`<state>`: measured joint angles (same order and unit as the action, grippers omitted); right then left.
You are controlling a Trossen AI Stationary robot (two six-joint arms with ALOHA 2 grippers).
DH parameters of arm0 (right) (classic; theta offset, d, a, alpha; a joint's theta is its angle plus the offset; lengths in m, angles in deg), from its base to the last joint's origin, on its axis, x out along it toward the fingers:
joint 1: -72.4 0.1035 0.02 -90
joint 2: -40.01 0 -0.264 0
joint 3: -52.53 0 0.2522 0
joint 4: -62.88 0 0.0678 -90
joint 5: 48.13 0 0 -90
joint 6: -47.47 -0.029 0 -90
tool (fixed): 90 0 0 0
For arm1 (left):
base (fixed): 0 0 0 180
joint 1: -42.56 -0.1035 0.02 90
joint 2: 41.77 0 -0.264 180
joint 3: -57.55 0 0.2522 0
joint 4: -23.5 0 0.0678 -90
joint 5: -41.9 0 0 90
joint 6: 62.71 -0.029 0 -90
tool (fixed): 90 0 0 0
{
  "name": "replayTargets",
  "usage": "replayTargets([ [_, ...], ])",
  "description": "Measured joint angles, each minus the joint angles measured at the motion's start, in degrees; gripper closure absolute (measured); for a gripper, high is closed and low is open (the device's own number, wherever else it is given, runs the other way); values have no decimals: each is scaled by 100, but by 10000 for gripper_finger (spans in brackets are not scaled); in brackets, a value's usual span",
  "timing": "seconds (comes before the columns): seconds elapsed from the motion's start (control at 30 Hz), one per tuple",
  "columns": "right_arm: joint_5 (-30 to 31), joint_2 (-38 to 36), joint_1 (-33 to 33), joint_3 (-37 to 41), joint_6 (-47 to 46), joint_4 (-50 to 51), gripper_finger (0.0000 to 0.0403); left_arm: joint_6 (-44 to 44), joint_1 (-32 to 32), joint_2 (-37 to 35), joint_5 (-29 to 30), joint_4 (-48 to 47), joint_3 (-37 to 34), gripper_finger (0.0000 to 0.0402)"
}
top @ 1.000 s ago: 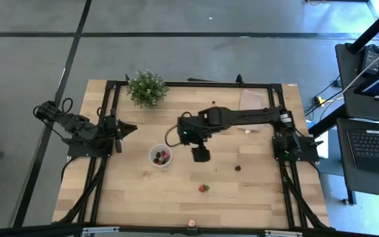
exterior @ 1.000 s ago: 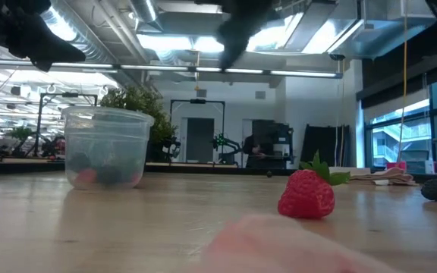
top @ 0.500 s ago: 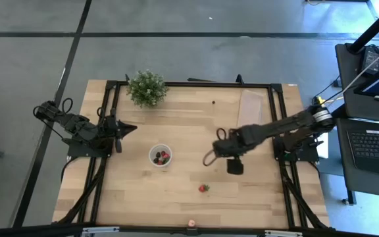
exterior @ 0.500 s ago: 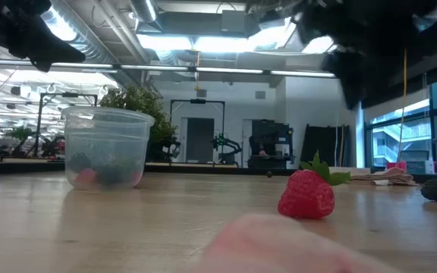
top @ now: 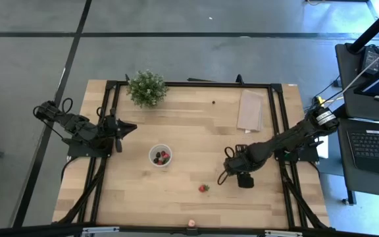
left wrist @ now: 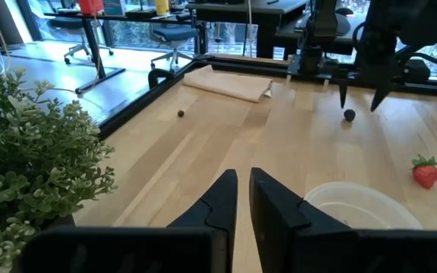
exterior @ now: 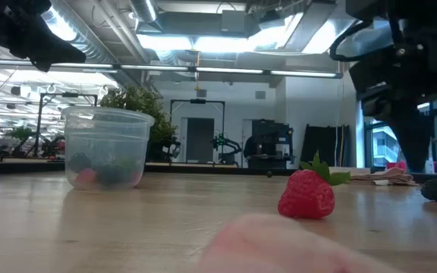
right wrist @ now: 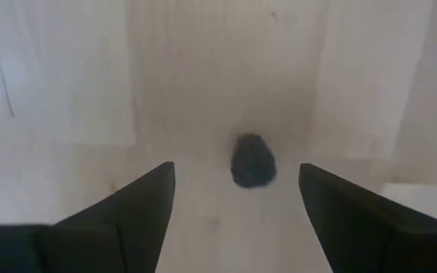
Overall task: Pick and placing Produce into tupperware
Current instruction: Put the blackberry into the container
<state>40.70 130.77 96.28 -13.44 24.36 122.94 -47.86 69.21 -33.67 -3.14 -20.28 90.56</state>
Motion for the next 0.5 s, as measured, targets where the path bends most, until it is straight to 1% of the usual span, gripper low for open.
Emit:
replayTargets([
  [0.1, 1, 13, 35, 121, -169, -352, 121, 0, 0, 0, 1, 0, 0, 362],
  [0.23, 36, 22, 33, 312, -233, -563, 121, 0, -2, 2, 52, -2, 0, 353],
  [0.5, 111, 22, 31, 563, -242, -668, 121, 4, -2, 0, 60, 0, 0, 336],
])
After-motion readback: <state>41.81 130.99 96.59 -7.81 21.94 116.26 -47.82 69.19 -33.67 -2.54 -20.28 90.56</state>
